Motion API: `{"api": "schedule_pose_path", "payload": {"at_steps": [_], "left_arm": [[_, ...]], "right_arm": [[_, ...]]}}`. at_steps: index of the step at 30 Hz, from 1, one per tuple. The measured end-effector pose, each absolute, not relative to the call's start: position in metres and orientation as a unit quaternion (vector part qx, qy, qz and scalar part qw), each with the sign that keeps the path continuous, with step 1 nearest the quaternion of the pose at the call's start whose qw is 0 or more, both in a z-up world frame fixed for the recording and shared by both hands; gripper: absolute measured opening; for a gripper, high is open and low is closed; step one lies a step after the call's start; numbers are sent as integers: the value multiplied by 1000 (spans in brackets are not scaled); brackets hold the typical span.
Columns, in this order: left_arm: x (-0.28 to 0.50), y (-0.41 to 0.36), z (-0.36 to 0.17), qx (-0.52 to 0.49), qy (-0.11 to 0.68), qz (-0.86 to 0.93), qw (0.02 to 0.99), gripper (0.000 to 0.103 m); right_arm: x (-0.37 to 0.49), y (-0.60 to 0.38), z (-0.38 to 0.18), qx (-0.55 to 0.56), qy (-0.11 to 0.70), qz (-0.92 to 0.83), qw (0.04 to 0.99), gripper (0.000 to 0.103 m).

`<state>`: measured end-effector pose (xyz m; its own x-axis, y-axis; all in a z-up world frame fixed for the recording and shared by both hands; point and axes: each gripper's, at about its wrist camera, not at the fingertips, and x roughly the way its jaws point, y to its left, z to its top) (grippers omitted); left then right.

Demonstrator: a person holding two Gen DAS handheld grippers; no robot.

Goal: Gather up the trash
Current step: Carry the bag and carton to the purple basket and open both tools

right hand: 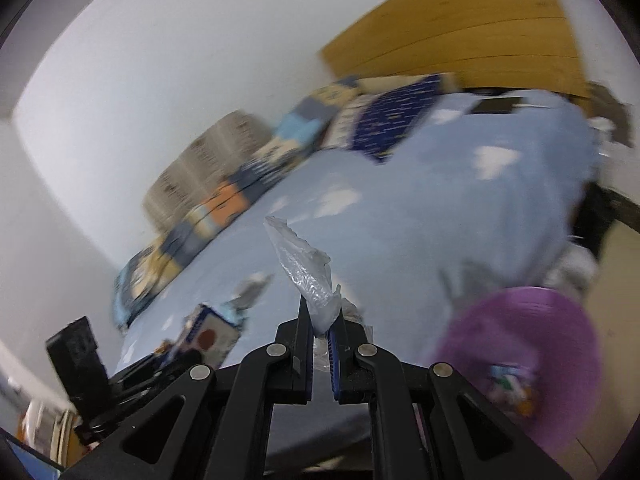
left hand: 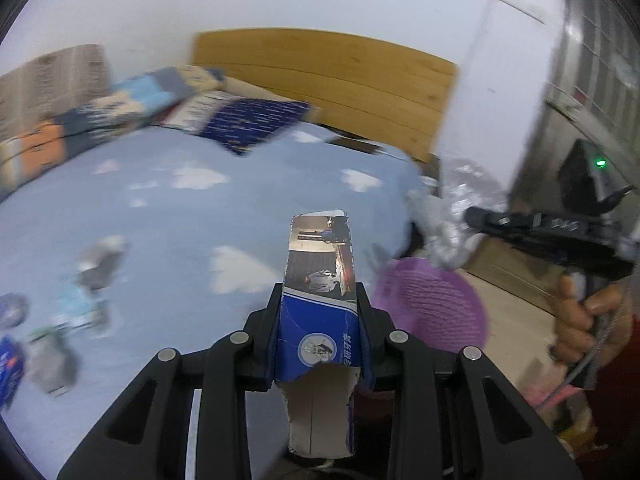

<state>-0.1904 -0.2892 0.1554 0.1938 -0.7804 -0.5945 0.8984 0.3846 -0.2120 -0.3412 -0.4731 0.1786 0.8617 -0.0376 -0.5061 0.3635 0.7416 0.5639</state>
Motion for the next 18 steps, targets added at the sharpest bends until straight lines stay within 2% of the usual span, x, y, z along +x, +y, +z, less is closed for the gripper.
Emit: {"api": "schedule_pose_path", "payload": {"at_steps": [11,13,15,17,18], "left_arm": [[-250,-418,151,168,356,-645,655,30],[-259,-432,148,177,366,-652,640,38],[-266,-439,147,180,366,-652,639,54],[-267,-440,148,177,365,-651,642,55],[-266,-438,149,176,363,-648,646,55]], "right_arm": [[-404,-530,142,380,253,-206,865,7],[-410,-536,136,385,259,-222,857,8],[-415,-541,131,381,271,-240,851,18],[-423,-547,129,387,269,-255,844,26],[-426,-549,128,390,265,-256,844,27]]}}
